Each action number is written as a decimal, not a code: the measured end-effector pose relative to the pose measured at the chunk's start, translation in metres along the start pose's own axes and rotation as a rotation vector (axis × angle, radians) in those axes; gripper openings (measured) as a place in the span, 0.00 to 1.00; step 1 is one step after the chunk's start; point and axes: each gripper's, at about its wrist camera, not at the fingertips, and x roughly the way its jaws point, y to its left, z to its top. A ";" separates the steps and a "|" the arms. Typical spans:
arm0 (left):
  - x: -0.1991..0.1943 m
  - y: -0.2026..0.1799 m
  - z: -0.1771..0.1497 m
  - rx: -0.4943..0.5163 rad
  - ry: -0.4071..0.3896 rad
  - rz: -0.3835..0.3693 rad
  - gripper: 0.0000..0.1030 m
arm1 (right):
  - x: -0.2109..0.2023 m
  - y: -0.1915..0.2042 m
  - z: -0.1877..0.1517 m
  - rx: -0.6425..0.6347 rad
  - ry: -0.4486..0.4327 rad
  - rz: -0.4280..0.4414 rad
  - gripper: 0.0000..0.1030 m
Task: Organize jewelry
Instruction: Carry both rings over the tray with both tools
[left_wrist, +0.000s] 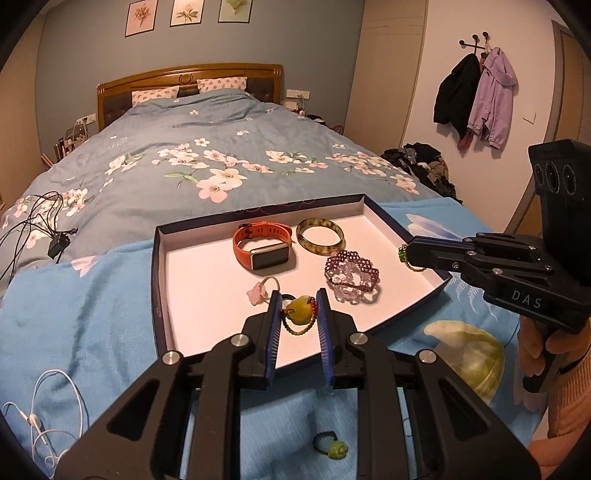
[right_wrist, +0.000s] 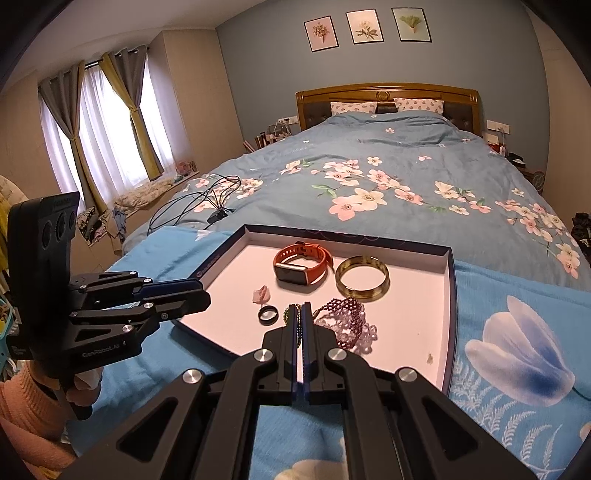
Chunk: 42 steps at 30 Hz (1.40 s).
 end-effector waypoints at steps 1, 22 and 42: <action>0.002 0.000 0.001 0.004 0.001 0.003 0.18 | 0.002 -0.001 0.001 0.001 0.003 0.001 0.01; 0.052 0.007 0.018 -0.001 0.058 0.024 0.18 | 0.042 -0.023 0.008 0.034 0.074 -0.025 0.01; 0.082 0.017 0.022 -0.030 0.110 0.025 0.19 | 0.061 -0.029 0.012 0.047 0.109 -0.032 0.01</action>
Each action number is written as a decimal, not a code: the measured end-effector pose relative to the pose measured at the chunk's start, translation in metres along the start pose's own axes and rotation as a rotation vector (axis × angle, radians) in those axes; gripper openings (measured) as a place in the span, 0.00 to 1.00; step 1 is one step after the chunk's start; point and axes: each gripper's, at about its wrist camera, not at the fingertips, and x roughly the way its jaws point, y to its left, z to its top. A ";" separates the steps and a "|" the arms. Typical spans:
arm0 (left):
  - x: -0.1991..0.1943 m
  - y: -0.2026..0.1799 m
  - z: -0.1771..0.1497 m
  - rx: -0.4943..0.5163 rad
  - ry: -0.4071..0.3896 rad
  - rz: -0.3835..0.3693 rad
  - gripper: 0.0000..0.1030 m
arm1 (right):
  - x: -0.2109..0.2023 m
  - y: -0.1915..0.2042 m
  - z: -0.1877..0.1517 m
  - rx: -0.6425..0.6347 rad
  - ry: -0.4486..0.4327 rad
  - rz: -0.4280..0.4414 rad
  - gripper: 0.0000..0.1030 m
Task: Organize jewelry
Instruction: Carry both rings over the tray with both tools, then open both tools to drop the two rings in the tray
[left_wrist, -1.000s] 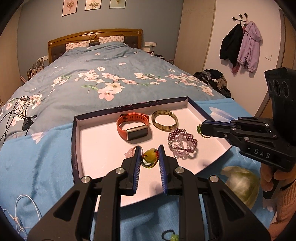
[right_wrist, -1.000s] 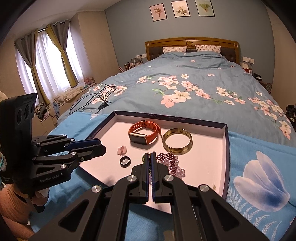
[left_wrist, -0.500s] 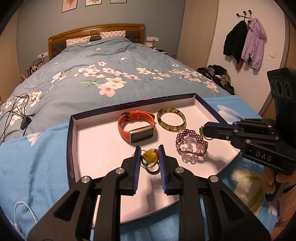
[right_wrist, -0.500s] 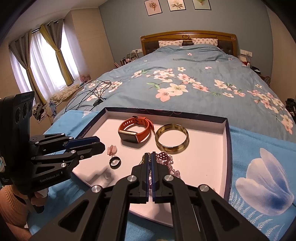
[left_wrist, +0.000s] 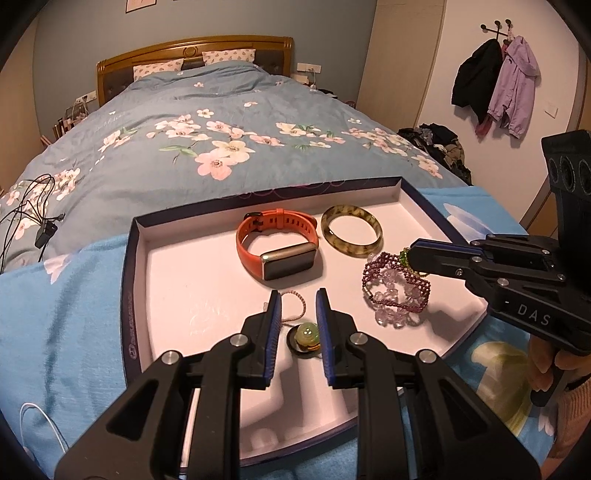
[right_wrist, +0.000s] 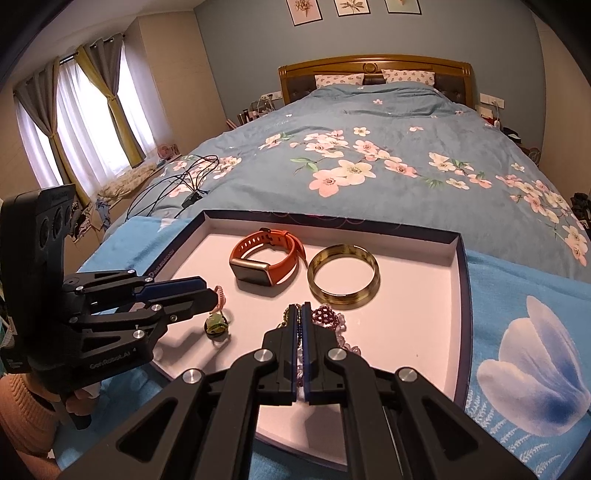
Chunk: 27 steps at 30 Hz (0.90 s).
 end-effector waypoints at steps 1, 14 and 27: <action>0.001 0.000 0.000 -0.001 0.002 0.001 0.19 | 0.002 -0.001 0.000 0.002 0.003 -0.002 0.01; 0.001 -0.002 0.000 0.004 -0.005 0.013 0.19 | 0.018 -0.010 0.000 0.040 0.043 -0.023 0.04; -0.017 -0.002 -0.002 -0.007 -0.042 0.035 0.47 | 0.008 -0.020 -0.002 0.082 0.009 -0.055 0.25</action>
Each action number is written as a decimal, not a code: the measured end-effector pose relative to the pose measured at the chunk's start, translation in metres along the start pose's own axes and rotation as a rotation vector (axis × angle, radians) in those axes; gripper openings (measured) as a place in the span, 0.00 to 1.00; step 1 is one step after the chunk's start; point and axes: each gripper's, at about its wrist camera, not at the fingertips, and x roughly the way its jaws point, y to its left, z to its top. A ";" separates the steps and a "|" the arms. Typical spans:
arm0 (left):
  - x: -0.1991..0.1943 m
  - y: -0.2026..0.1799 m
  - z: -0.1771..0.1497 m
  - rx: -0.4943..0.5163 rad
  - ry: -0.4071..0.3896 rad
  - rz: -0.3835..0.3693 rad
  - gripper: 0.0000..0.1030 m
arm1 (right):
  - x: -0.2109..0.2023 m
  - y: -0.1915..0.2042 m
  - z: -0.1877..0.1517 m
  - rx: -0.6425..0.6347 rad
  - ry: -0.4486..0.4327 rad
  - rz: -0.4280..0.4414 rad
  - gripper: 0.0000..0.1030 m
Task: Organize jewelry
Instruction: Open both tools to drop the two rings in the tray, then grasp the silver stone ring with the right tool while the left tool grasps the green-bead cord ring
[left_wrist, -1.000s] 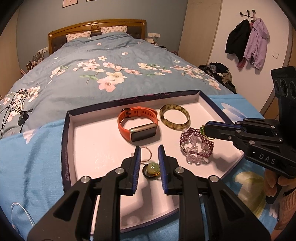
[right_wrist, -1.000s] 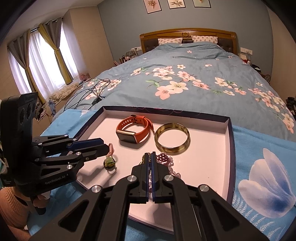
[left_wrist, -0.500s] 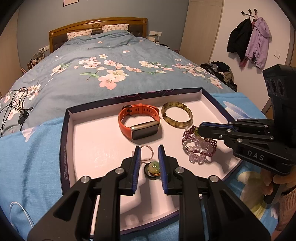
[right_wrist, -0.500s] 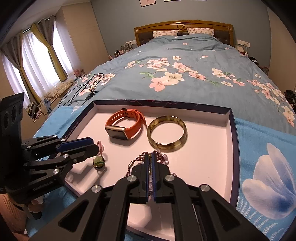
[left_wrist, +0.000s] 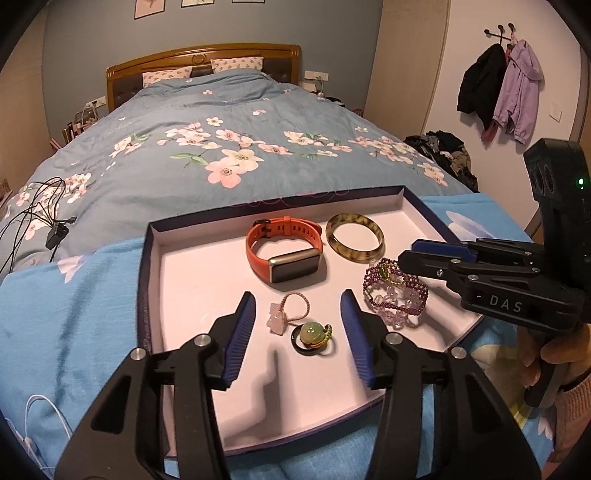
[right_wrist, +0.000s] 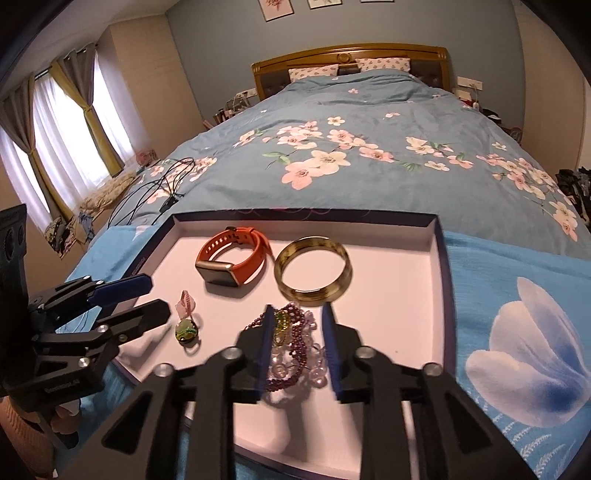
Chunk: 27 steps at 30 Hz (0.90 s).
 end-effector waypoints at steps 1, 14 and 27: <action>-0.004 0.001 0.000 -0.002 -0.007 -0.001 0.51 | -0.002 -0.001 0.000 0.002 -0.003 -0.001 0.25; -0.075 0.002 -0.024 0.035 -0.113 0.007 0.71 | -0.059 0.012 -0.017 -0.038 -0.084 0.042 0.33; -0.112 -0.018 -0.089 0.110 -0.070 -0.015 0.72 | -0.095 0.049 -0.085 -0.165 -0.014 0.127 0.36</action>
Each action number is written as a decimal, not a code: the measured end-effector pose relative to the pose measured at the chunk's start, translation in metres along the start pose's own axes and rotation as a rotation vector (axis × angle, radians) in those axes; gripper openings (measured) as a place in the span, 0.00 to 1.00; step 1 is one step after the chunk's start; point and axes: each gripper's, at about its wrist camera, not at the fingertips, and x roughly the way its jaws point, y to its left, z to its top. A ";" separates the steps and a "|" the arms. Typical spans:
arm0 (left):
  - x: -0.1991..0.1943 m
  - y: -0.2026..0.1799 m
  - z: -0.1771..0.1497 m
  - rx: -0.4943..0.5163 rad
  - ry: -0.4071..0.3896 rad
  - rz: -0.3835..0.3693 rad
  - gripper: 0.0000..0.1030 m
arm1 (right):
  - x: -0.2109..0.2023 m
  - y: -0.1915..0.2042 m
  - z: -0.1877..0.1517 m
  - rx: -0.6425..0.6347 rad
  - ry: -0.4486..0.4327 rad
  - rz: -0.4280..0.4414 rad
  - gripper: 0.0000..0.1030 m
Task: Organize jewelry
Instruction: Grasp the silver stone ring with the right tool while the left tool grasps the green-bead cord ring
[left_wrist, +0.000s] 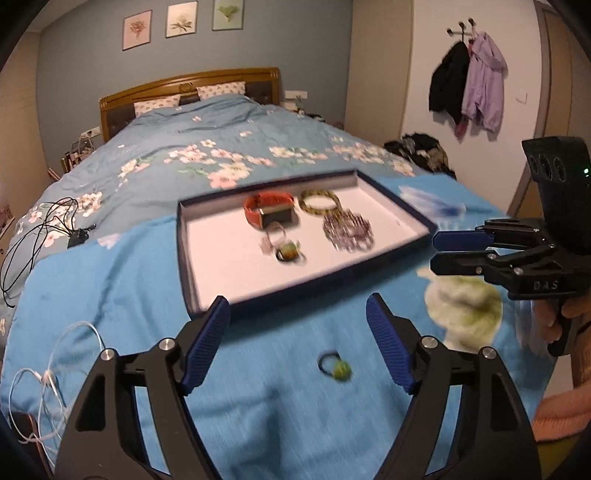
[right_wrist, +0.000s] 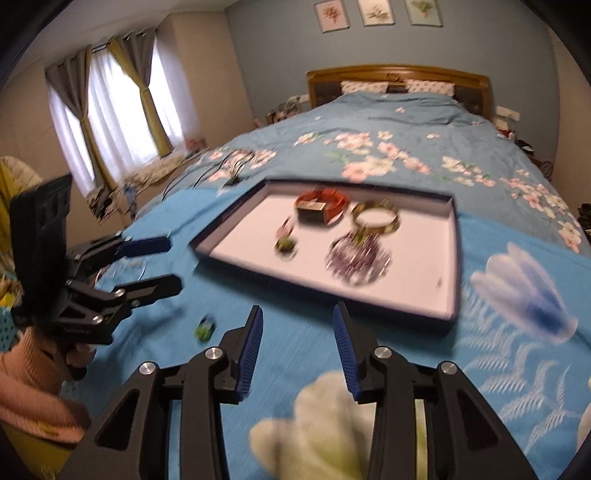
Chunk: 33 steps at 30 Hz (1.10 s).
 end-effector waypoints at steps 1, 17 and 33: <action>0.002 -0.001 -0.002 0.005 0.008 0.001 0.72 | 0.001 0.006 -0.006 -0.016 0.016 -0.005 0.36; 0.022 -0.017 -0.033 -0.020 0.151 -0.078 0.48 | 0.021 0.045 -0.043 -0.089 0.114 0.032 0.36; 0.039 -0.018 -0.031 -0.056 0.202 -0.090 0.38 | 0.031 0.049 -0.044 -0.100 0.130 -0.032 0.10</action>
